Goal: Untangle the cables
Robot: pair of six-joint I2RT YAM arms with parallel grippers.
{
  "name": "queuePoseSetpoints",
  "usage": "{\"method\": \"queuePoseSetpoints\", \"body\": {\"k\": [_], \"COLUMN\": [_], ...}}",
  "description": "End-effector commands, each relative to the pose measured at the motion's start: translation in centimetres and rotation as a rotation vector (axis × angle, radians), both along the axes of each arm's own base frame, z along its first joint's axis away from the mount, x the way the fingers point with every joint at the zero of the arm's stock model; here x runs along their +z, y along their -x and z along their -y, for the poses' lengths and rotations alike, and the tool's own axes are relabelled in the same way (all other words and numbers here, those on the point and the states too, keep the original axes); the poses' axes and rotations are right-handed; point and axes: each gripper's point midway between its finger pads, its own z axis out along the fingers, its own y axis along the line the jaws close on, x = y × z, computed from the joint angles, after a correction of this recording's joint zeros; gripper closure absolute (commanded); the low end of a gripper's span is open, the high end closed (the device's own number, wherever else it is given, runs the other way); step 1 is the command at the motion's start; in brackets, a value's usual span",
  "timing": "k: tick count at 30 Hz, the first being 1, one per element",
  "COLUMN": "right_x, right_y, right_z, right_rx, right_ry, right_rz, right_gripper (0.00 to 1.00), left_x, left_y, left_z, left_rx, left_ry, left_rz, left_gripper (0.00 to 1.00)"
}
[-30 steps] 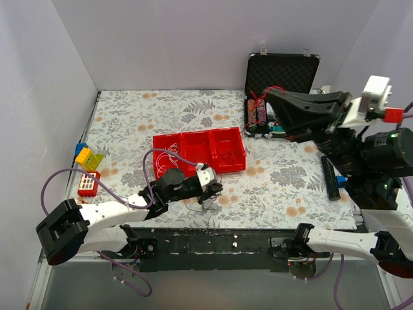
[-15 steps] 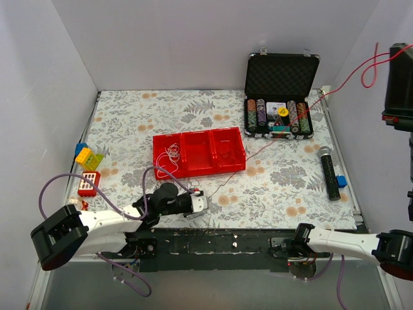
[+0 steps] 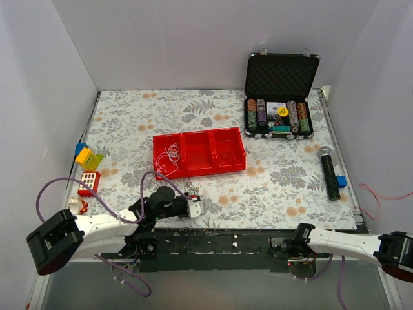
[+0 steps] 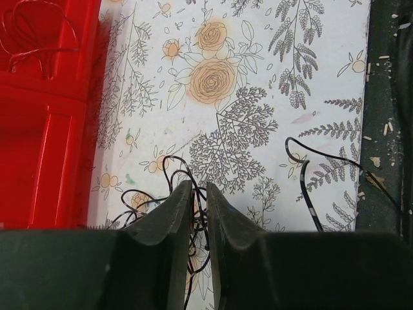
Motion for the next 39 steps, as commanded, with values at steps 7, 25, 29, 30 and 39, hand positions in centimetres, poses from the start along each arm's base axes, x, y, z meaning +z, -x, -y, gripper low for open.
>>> {"method": "queuePoseSetpoints", "body": {"k": [7, 25, 29, 30, 39], "right_x": [-4.9, -11.3, -12.8, -13.1, -12.7], "right_y": [-5.4, -14.9, -18.1, -18.8, -22.8], "right_z": [-4.9, -21.0, -22.9, -23.3, -23.8], "right_rx": [-0.127, -0.157, -0.135, -0.125, -0.096], "right_ry": [0.127, 0.401, 0.429, 0.433, 0.416], "right_rz": [-0.185, -0.255, -0.276, -0.279, -0.285], "right_gripper": [0.99, 0.99, 0.99, 0.99, 0.99], "left_x": [3.9, 12.6, 13.2, 13.2, 12.0], "left_y": [-1.8, 0.1, 1.4, 1.5, 2.2], "left_z": [0.9, 3.2, 2.7, 2.6, 1.6], "left_rx": [0.055, -0.012, -0.061, -0.066, -0.069], "left_ry": [0.079, 0.239, 0.257, 0.261, 0.254], "left_rz": [0.028, -0.129, -0.119, -0.112, -0.109], "left_gripper": [0.86, 0.9, 0.9, 0.89, 0.89]}}
